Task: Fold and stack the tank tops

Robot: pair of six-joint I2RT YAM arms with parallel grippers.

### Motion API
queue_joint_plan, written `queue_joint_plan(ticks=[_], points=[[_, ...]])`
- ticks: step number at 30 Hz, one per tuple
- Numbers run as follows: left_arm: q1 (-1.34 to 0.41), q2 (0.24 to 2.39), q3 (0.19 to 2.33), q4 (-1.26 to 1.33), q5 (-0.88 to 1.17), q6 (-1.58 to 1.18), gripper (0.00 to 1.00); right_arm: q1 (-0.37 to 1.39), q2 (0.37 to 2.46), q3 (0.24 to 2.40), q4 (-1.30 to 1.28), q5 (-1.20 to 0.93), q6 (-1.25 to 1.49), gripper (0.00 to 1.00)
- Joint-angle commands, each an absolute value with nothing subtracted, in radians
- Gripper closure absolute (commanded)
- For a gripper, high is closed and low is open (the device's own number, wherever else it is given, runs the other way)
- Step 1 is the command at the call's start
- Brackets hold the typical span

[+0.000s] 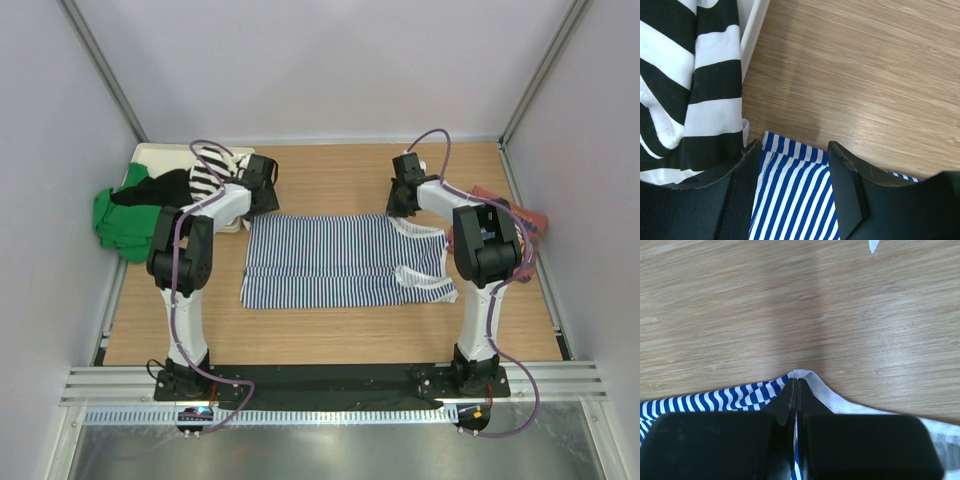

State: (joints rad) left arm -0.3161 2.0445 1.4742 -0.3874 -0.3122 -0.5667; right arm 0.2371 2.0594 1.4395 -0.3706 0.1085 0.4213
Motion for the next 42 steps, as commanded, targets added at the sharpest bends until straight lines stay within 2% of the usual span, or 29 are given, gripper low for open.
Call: queue_joint_plan(ticks=[1, 5, 9, 12, 13, 19, 26, 42], points=[[-0.288, 2.014, 1.457, -0.388, -0.345, -0.604, 0.43, 0.227, 2.026, 1.43, -0.38, 0.12, 0.422, 0.99], [-0.265, 2.014, 1.437, -0.373, -0.318, -0.611, 0.43, 0.227, 2.031, 1.431, -0.382, 0.117, 0.425, 0.99], [-0.261, 2.036, 1.454, -0.39, -0.282, -0.607, 0.49, 0.224, 2.028, 1.43, -0.38, 0.114, 0.425, 0.99], [-0.259, 2.043, 1.451, -0.385, -0.259, -0.609, 0.61, 0.222, 2.029, 1.428, -0.379, 0.115, 0.426, 0.99], [-0.259, 2.04, 1.451, -0.387, -0.259, -0.609, 0.69, 0.222, 2.029, 1.428, -0.379, 0.114, 0.428, 0.99], [-0.259, 2.011, 1.436, -0.38, -0.27, -0.604, 1.0, 0.218, 2.023, 1.427, -0.377, 0.11, 0.431, 0.99], [-0.259, 1.936, 1.384, -0.348, -0.305, -0.595, 1.0, 0.219, 1.942, 1.376, -0.339, 0.087, 0.433, 0.99], [-0.313, 1.718, 1.203, -0.27, -0.374, -0.601, 1.0, 0.227, 1.664, 1.102, -0.262, 0.045, 0.471, 0.99]])
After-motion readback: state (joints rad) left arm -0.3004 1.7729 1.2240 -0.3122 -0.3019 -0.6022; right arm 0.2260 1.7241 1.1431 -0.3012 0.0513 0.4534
